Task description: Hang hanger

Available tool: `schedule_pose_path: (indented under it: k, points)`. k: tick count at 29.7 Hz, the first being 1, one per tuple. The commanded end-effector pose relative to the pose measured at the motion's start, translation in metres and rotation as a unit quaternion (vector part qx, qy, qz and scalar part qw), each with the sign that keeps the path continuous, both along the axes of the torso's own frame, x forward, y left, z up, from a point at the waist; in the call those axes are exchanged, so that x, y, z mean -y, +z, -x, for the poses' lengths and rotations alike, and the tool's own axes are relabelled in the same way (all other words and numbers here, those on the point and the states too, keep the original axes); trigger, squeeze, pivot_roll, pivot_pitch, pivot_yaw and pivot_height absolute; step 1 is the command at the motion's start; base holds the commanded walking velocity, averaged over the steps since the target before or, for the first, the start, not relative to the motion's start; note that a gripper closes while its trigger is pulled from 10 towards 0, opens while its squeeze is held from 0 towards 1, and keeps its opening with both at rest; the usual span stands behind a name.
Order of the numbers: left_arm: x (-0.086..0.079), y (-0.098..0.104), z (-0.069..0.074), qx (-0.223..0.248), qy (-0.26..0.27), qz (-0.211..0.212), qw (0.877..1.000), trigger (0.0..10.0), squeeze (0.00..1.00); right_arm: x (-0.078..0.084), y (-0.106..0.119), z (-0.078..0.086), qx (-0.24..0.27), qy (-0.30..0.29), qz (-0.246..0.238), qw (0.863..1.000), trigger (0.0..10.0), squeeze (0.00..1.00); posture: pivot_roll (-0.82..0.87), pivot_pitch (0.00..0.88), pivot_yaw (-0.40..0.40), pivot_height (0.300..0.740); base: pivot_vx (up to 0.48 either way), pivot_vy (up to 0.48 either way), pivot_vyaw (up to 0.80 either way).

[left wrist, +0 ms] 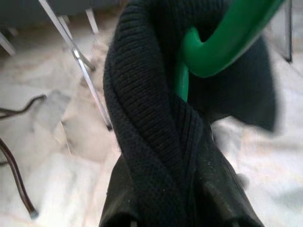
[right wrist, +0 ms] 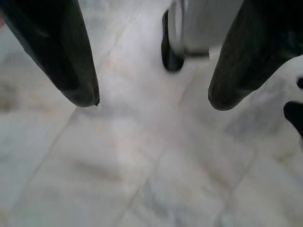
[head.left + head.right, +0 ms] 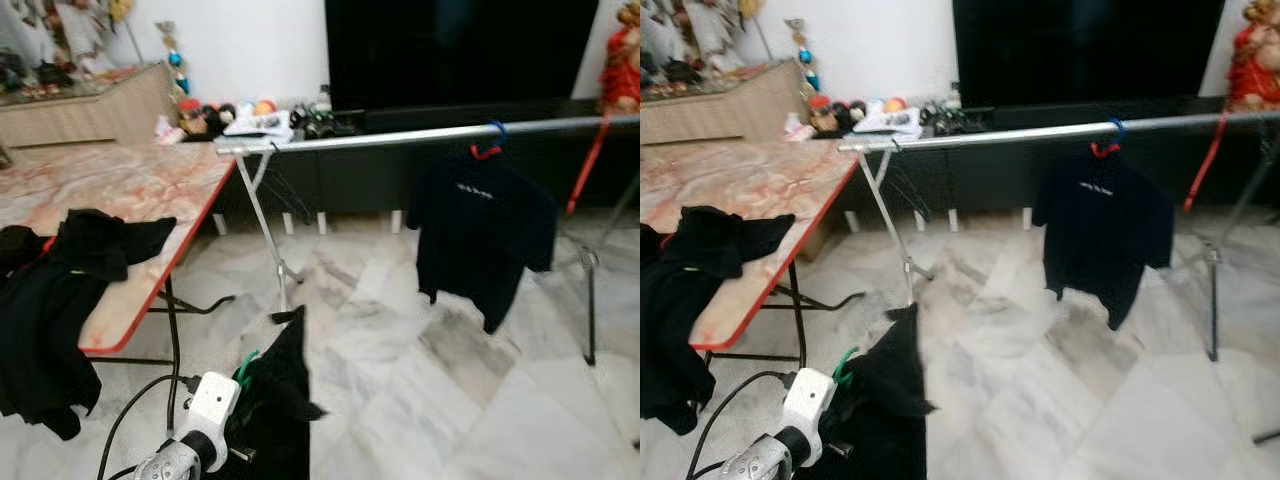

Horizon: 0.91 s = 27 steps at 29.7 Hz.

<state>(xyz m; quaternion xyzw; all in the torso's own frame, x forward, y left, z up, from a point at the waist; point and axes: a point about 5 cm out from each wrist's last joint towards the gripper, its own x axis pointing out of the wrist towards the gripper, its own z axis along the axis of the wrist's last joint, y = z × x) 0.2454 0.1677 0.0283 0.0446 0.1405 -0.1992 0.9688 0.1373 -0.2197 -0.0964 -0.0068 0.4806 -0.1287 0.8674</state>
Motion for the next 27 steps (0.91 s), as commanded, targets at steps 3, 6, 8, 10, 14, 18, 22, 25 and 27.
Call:
schedule_pose_path:
  k: [3, 6, 8, 10, 14, 18, 22, 25, 27]
  points:
    - [-0.0108, 0.0042, -0.0001, 0.005, 0.020, -0.010, 1.000, 10.0, 0.00, -0.0134, -0.0001, -0.0070, 0.006, 0.013, -0.015, 1.000, 10.0, 0.00, 0.07, 0.000, 0.081, 0.740, 0.466, 0.000, 0.00]
    - [-0.0101, 0.0038, 0.0012, 0.003, 0.022, -0.009, 1.000, 10.0, 0.00, -0.0132, 0.0001, -0.0073, 0.006, 0.014, -0.015, 1.000, 10.0, 0.00, 0.07, 0.000, 0.076, 0.740, 0.466, 0.000, 0.00]
    - [-0.0097, 0.0033, 0.0017, 0.002, 0.023, -0.009, 1.000, 10.0, 0.00, -0.0130, 0.0002, -0.0077, 0.005, 0.019, -0.013, 1.000, 10.0, 0.00, 0.07, 0.000, 0.074, 0.740, 0.467, 0.000, 0.00]
    - [-0.0087, 0.0028, 0.0021, 0.000, 0.024, -0.008, 1.000, 10.0, 0.00, -0.0128, 0.0002, -0.0080, 0.004, 0.021, -0.013, 1.000, 10.0, 0.00, 0.06, 0.000, 0.072, 0.740, 0.467, 0.000, 0.00]
    - [-0.0074, 0.0024, 0.0022, -0.002, 0.025, -0.006, 1.000, 10.0, 0.00, -0.0130, 0.0003, -0.0083, 0.004, 0.021, -0.016, 1.000, 10.0, 0.00, 0.05, 0.000, 0.070, 0.740, 0.469, 0.000, 0.00]
    - [-0.0065, 0.0015, 0.0024, -0.004, 0.027, -0.006, 1.000, 10.0, 0.00, -0.0133, 0.0003, -0.0086, 0.002, 0.027, -0.017, 0.999, 10.0, 0.00, 0.05, 0.000, 0.065, 0.740, 0.466, 0.000, 0.00]
    - [-0.0057, 0.0005, 0.0029, -0.006, 0.029, -0.005, 1.000, 10.0, 0.00, -0.0122, 0.0001, -0.0081, -0.002, 0.037, -0.015, 0.999, 10.0, 0.00, 0.05, 0.000, 0.066, 0.740, 0.465, 0.000, 0.00]
    - [-0.0048, -0.0001, 0.0033, -0.008, 0.029, -0.004, 1.000, 10.0, 0.00, -0.0104, 0.0003, -0.0078, -0.003, 0.038, -0.016, 0.999, 10.0, 0.00, 0.05, 0.003, 0.071, 0.740, 0.467, 0.000, 0.00]
    - [-0.0048, 0.0001, 0.0031, -0.008, 0.028, -0.005, 1.000, 10.0, 0.00, -0.0100, 0.0004, -0.0079, -0.003, 0.037, -0.016, 0.999, 10.0, 0.00, 0.05, 0.004, 0.072, 0.740, 0.467, 0.000, 0.00]
